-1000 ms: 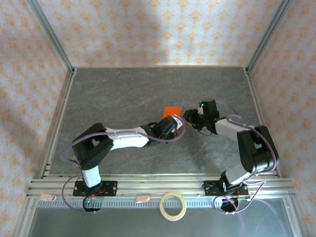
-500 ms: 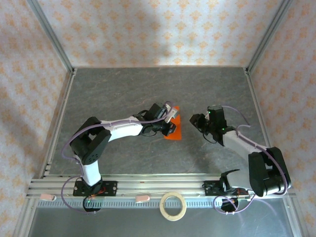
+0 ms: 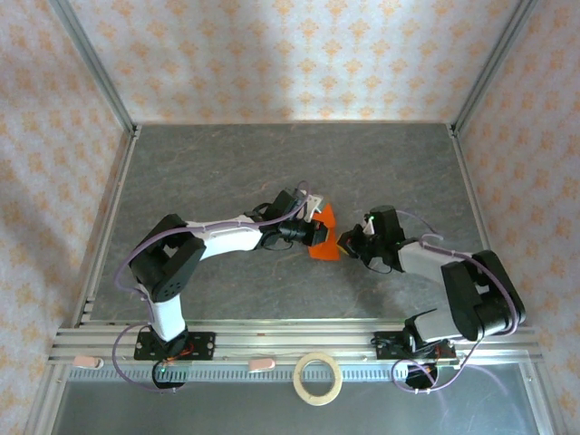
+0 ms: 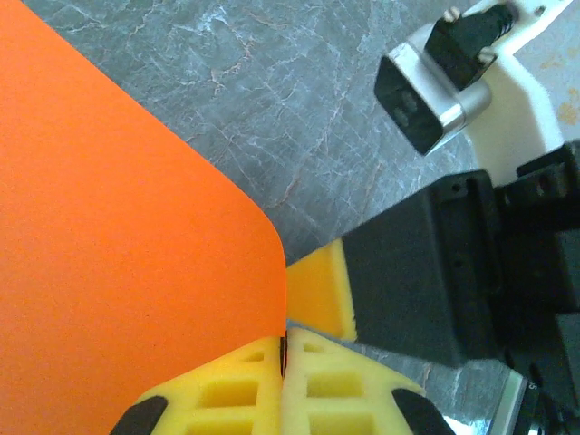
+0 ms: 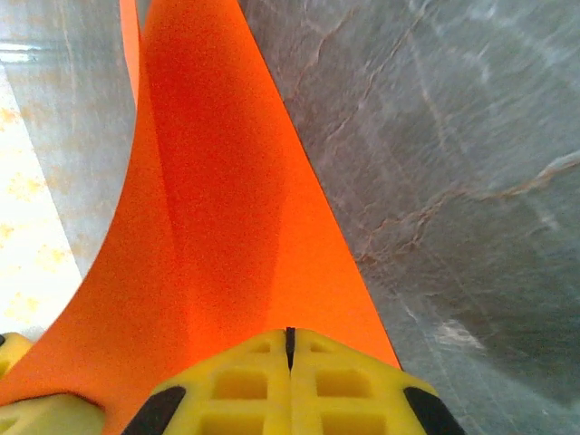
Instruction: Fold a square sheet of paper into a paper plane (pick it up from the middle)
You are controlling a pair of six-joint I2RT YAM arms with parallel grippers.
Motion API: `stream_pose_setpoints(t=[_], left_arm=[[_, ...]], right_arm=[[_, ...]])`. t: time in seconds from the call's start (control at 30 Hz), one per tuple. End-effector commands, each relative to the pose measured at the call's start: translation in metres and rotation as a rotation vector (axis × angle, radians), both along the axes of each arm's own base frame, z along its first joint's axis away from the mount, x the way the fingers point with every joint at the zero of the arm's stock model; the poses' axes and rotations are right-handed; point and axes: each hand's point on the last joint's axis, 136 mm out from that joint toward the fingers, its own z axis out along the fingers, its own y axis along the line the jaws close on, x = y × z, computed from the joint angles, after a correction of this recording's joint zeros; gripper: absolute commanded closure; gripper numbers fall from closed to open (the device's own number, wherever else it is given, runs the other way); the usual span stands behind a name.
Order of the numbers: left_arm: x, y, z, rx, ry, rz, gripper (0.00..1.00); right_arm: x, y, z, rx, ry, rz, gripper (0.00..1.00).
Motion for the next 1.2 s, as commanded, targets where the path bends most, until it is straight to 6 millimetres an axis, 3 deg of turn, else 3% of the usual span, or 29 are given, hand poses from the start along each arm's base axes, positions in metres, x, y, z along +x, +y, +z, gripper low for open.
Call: stream_pose_setpoints(t=[0.0, 0.23, 0.47, 0.6, 1.17], left_arm=[[-0.001, 0.0, -0.007, -0.008, 0.026, 0.006, 1.0], [-0.002, 0.001, -0.012, 0.009, 0.031, 0.0, 1.0], [-0.004, 0.003, -0.016, 0.026, 0.031, -0.014, 1.0], [-0.003, 0.005, -0.02, 0.039, 0.031, -0.018, 1.0], [0.006, 0.029, -0.052, 0.155, 0.03, -0.001, 1.0]], right_arm=[[0.007, 0.012, 0.005, 0.031, -0.013, 0.014, 1.0], [0.011, 0.022, -0.001, 0.038, 0.001, 0.016, 1.0], [-0.007, -0.007, -0.048, -0.175, 0.125, 0.005, 1.0], [-0.014, -0.013, -0.059, -0.21, 0.152, 0.011, 1.0], [-0.01, -0.011, -0.055, -0.218, 0.142, 0.023, 1.0]])
